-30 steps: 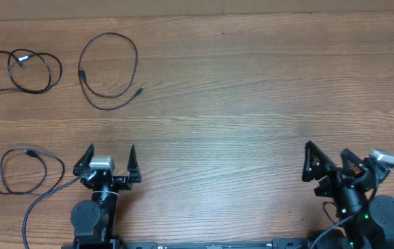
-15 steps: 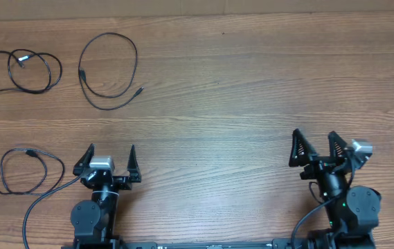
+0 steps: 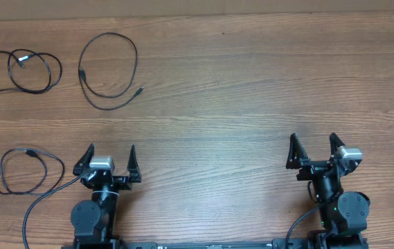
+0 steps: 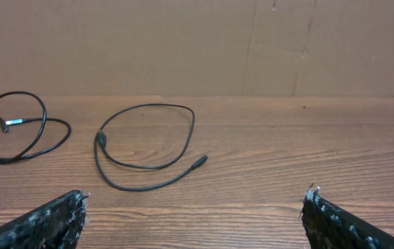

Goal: Untangle cables

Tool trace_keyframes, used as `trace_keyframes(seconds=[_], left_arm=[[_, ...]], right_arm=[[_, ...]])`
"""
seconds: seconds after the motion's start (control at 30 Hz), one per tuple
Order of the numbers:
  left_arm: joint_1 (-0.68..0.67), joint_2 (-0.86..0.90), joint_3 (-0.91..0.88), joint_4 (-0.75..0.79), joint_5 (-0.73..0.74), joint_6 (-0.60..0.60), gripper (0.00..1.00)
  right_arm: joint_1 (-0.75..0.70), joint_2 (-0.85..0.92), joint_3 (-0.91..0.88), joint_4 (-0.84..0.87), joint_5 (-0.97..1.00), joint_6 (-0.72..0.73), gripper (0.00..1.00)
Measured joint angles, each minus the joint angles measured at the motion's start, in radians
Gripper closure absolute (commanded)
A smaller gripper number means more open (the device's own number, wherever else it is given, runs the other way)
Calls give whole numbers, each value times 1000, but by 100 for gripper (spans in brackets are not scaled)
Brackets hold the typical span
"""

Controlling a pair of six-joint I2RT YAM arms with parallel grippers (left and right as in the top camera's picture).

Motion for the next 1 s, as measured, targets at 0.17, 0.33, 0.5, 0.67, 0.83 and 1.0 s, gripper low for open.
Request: trace_keyframes(seconds=[0.17,0.33,0.5,0.67,0.83,1.0], left_arm=[[0,0,0,0,0,0,0],[0,0,0,0,0,0,1],[0,0,0,0,0,0,1],[0,0,0,0,0,0,0],[0,0,0,0,0,0,1],[0,0,0,0,0,0,1]], right_arm=[[0,-31,-44,17,23,-7,0],[0,-50,-61,11,45,-11,0],[-41,-86,-61,-6,52,-11,0],[-58,-91,-61,-10,55,-38,0],[-58,-90,-61,-12,54,-71,0],[-71,-90,-61,-13,42,-85,0]])
